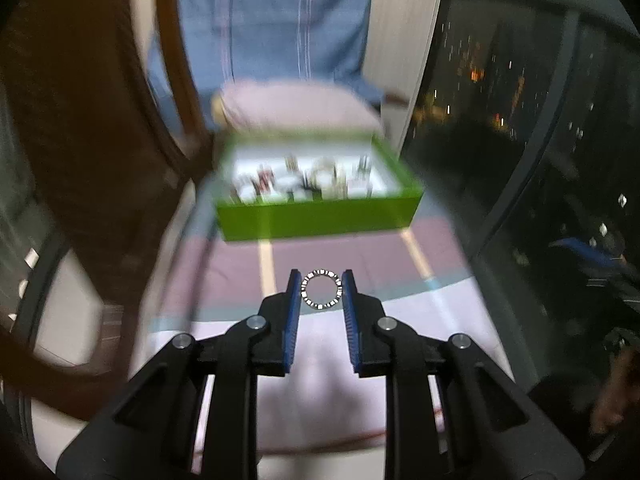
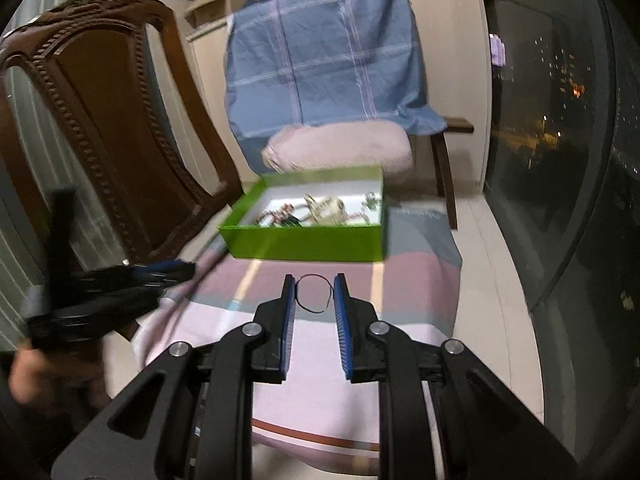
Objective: Organize jewelry
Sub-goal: 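Lift the silver ring toward the green box while the right gripper carries the black cord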
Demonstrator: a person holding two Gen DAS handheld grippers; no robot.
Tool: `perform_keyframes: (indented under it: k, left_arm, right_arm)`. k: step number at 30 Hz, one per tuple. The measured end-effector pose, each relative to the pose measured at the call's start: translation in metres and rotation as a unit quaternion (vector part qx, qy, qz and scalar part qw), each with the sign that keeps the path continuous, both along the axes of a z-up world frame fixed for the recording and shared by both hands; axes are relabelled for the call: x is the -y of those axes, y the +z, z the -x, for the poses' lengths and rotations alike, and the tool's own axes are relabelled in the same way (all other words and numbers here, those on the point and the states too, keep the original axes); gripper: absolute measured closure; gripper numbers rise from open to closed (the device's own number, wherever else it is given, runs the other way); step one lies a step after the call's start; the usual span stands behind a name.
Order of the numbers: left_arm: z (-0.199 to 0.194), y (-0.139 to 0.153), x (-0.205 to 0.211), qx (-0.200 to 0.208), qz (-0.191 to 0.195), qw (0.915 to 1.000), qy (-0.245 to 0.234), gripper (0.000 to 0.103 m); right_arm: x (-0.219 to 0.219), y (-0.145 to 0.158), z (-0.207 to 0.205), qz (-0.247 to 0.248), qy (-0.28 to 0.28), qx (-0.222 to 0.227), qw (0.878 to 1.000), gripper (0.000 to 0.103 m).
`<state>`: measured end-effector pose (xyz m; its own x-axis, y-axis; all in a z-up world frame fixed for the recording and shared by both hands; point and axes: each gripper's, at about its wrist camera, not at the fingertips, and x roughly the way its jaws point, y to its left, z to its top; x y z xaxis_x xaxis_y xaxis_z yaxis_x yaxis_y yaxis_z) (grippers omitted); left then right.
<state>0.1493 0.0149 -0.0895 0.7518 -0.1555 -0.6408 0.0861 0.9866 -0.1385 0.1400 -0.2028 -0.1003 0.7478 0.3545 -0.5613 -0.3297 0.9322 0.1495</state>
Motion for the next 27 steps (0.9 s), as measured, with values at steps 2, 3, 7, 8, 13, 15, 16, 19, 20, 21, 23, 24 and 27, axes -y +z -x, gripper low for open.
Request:
perform_keyframes:
  k: [2, 3, 7, 8, 13, 15, 16, 19, 20, 21, 23, 24, 27]
  left_arm:
    - [0.03, 0.026, -0.007, 0.027, 0.008, 0.9996, 0.004, 0.083]
    - [0.039, 0.035, -0.01, 0.036, 0.008, 0.9993, 0.007, 0.083]
    - [0.078, 0.062, -0.016, 0.068, 0.004, 0.9975, 0.018, 0.083]
    - [0.084, 0.065, -0.017, 0.072, 0.002, 0.9972, 0.019, 0.083]
    - [0.102, 0.062, -0.02, 0.067, 0.013, 0.9976, 0.015, 0.083]
    - [0.105, 0.06, -0.02, 0.065, 0.018, 0.9976, 0.013, 0.083]
    - [0.107, 0.06, -0.02, 0.064, 0.02, 0.9977, 0.012, 0.083]
    - [0.113, 0.061, -0.018, 0.066, 0.022, 0.9975, 0.009, 0.083]
    - [0.115, 0.063, -0.017, 0.068, 0.022, 0.9974, 0.009, 0.083]
    - [0.115, 0.063, -0.017, 0.07, 0.022, 0.9973, 0.008, 0.083]
    - [0.118, 0.065, -0.016, 0.072, 0.021, 0.9972, 0.005, 0.083]
    - [0.118, 0.065, -0.015, 0.073, 0.021, 0.9971, 0.005, 0.083]
    - [0.118, 0.065, -0.013, 0.073, 0.02, 0.9972, 0.002, 0.083]
  right_arm:
    - [-0.011, 0.012, 0.012, 0.002, 0.008, 0.015, 1.0, 0.084]
    - [-0.017, 0.018, 0.018, 0.004, 0.012, 0.022, 1.0, 0.084]
    - [-0.028, 0.034, 0.038, 0.004, 0.008, 0.047, 0.999, 0.084]
    - [-0.031, 0.036, 0.042, 0.004, 0.008, 0.049, 0.999, 0.084]
    - [-0.037, 0.045, 0.059, 0.01, 0.003, 0.055, 0.998, 0.084]
    - [-0.038, 0.048, 0.065, 0.014, 0.0, 0.057, 0.998, 0.084]
    - [-0.038, 0.049, 0.067, 0.014, -0.001, 0.057, 0.998, 0.084]
    - [-0.038, 0.053, 0.074, 0.017, -0.005, 0.061, 0.998, 0.084]
    - [-0.038, 0.054, 0.076, 0.017, -0.007, 0.061, 0.998, 0.084]
    - [-0.037, 0.055, 0.078, 0.018, -0.008, 0.062, 0.998, 0.084]
    - [-0.036, 0.057, 0.081, 0.018, -0.011, 0.064, 0.998, 0.083]
    - [-0.036, 0.058, 0.082, 0.018, -0.012, 0.065, 0.998, 0.084]
    - [-0.033, 0.06, 0.086, 0.018, -0.014, 0.069, 0.997, 0.084]
